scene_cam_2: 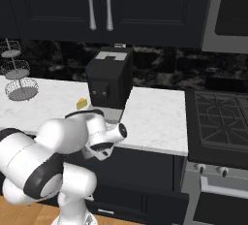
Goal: Pick the measuring cup from the drawer and place it on the counter.
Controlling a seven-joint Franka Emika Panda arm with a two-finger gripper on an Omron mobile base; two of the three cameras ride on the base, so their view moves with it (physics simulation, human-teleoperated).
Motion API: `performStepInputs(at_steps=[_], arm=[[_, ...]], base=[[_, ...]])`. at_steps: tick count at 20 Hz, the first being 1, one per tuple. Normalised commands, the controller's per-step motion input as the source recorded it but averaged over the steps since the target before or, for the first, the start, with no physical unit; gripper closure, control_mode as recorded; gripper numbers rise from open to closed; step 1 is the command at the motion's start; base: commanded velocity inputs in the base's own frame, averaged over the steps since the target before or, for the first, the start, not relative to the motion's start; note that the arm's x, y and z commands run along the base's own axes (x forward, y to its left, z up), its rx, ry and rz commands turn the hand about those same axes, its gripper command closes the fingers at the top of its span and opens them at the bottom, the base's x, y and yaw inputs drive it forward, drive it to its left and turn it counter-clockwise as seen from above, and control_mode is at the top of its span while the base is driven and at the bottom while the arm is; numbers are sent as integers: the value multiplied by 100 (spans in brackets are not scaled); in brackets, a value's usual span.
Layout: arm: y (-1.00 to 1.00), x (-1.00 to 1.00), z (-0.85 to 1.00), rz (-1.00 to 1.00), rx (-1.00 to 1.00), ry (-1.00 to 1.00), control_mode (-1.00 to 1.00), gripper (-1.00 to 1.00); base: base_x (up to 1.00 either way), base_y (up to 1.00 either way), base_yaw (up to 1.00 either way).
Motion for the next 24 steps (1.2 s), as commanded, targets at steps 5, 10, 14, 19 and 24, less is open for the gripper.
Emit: performStepInputs(at_steps=[5,10,14,19,24], arm=[[0,-27,61,0,-9,26,-100,100],[0,-14,63,0,-15,25,-100,100],[1,5,44,0,-33,15,-100,100],[13,51,38,1,-43,-2,-100,100],[29,63,29,8,-40,-18,-100,100]], base=[[0,0,0],[0,0,0],[0,0,0],[0,0,0],[0,0,0]])
